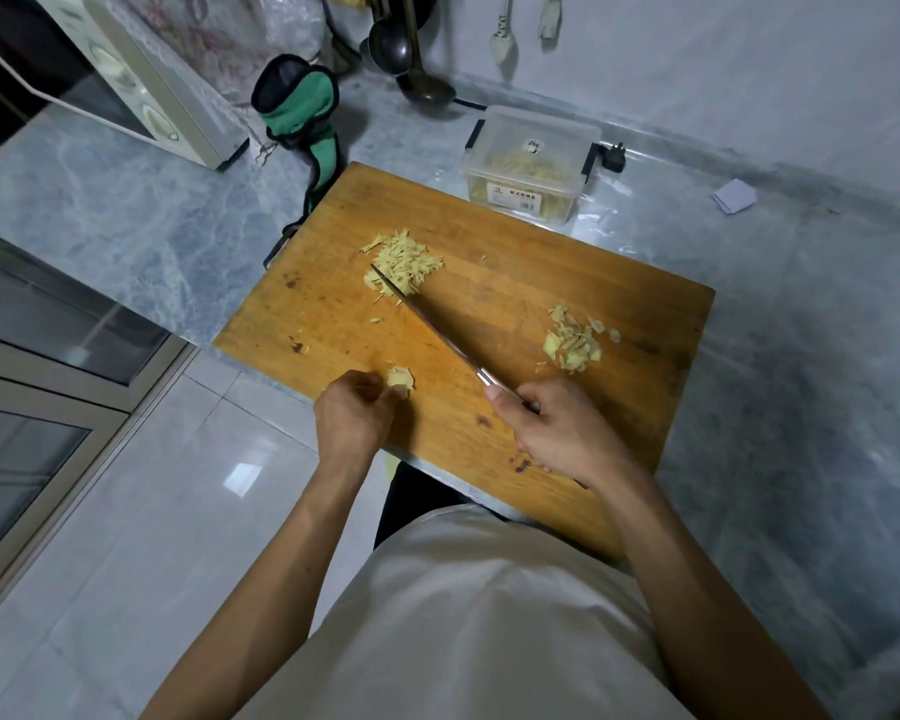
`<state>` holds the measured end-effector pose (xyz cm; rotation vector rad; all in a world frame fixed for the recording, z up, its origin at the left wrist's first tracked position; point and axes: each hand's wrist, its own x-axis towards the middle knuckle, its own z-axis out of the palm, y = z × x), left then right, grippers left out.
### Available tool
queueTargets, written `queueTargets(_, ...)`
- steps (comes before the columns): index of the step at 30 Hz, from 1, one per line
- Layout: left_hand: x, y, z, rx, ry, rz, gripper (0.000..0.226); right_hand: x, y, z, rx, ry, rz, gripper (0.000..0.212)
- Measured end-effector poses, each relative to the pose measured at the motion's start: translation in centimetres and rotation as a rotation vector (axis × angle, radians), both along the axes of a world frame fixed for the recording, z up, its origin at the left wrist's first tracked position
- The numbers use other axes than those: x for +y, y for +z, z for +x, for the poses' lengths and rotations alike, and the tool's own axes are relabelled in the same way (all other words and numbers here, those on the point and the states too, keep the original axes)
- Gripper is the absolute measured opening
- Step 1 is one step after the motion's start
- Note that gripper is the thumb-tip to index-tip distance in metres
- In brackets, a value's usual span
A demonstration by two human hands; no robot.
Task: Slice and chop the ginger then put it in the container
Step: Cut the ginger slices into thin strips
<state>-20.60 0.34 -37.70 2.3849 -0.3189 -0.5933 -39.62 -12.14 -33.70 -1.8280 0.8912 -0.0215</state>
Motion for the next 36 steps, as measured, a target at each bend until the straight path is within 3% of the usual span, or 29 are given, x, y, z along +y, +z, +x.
queueTargets(2, 0.6, -0.2, 0.1, 0.013, 0.03, -0.015, 0.026, -0.2, 0.0, -0.1, 0.01, 0.032, -0.011, 0.055)
queueTargets(5, 0.5, -0.2, 0.7, 0.182, 0.165, -0.081, 0.01, -0.4, 0.2, 0.2, 0.03, 0.066, -0.001, 0.058)
queueTargets(12, -2.8, -0.1, 0.3, 0.53, 0.448, -0.307, 0.012, -1.0, 1.0, 0.7, 0.079, 0.099, 0.025, 0.064)
queueTargets(15, -3.3, -0.5, -0.5, 0.562, 0.511, -0.386, 0.008, -1.8, 1.4, 0.8, 0.11, 0.126, 0.031, 0.069)
queueTargets(17, -2.3, -1.0, -0.9, 0.425, 0.407, -0.336, 0.008, -2.2, 1.5, 0.8, 0.135, 0.143, 0.034, 0.068)
queueTargets(20, -0.2, -1.7, -1.2, -0.078, -0.022, -0.2, 0.016, -2.7, 1.4, 0.9, 0.168, 0.152, 0.066, 0.067)
queueTargets(22, 0.5, -2.4, -1.1, -0.272, -0.266, -0.164, 0.021, -2.8, 1.4, 1.0, 0.176, 0.15, 0.07, 0.066)
queueTargets(27, 1.0, -3.9, 0.0, -0.395, -0.501, -0.049, 0.033, -2.6, 0.8, 1.1, 0.156, 0.19, 0.032, 0.062)
queueTargets(36, 0.9, -4.0, 0.8, -0.35, -0.5, 0.067, 0.031, -2.6, 1.2, 3.0, 0.22, 0.248, 0.098, 0.052)
